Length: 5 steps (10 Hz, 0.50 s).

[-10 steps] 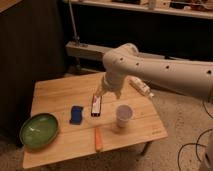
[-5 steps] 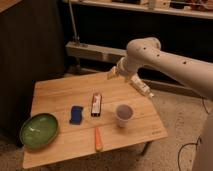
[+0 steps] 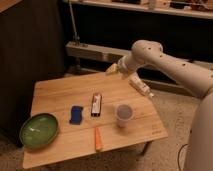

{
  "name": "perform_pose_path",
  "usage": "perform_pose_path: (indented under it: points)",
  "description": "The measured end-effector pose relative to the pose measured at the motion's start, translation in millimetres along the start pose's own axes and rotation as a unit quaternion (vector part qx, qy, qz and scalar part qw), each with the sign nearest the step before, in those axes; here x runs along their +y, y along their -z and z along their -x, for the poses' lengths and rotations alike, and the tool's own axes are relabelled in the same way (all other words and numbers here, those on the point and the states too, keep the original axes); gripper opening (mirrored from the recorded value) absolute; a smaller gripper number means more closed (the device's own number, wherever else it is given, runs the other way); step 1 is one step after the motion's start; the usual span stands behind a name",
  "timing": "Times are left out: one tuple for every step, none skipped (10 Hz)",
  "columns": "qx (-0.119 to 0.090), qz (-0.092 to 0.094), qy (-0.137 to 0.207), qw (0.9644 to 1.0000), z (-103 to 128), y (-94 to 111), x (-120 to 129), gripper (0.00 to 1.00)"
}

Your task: Place the eraser on the white sponge

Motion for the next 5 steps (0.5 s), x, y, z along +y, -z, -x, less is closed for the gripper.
perform_pose_path:
  points:
    - [0.013, 0.006, 0.006, 0.9999, 3, -17, 13, 0.65]
    - [0.026, 0.008, 0.01, 0.9996, 6, -34, 23, 0.65]
    - [0.041, 0.001, 0.012, 0.9991, 6, -50, 29, 0.65]
    - [0.055, -0.028, 0.009, 0.998, 4, -61, 30, 0.65]
    - [0.071, -0.064, 0.007, 0.9954, 0, -70, 32, 0.65]
